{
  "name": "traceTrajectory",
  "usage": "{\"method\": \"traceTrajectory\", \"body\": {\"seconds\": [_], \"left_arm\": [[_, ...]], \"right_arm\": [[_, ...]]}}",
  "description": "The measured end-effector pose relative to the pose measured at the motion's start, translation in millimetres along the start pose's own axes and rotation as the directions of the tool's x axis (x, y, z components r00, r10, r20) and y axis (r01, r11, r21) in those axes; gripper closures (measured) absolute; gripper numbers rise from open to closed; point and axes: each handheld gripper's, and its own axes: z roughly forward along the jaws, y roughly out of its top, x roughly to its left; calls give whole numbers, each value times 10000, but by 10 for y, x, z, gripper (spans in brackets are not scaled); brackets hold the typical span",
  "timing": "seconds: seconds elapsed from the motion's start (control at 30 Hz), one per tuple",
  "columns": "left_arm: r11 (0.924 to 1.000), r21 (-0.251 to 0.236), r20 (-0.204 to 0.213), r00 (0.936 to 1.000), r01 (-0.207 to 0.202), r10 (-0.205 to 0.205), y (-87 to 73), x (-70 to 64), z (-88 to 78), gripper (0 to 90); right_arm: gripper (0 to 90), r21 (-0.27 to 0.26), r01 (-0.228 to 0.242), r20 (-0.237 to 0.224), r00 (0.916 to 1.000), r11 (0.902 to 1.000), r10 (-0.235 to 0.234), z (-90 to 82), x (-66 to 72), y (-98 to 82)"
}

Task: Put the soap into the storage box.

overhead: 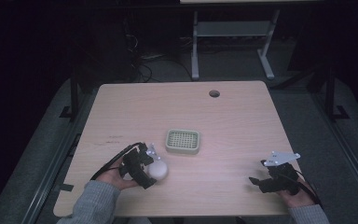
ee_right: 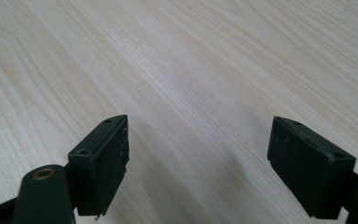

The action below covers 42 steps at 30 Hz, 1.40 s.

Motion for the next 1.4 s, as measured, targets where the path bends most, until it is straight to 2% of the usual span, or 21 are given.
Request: {"method": "traceTrajectory", "body": {"seconds": [0.47, 1.4], "left_arm": [[9996, 220, 182, 9997, -196, 192, 132, 27, 78, 168], [9967, 796, 571, 9983, -174, 129, 262, 120, 297, 168]], "right_arm": [[201, -4, 82, -73, 9999, 10000, -82, 14, 10, 11], [203, 64, 203, -220, 9996, 9998, -202, 41, 38, 35]]}}
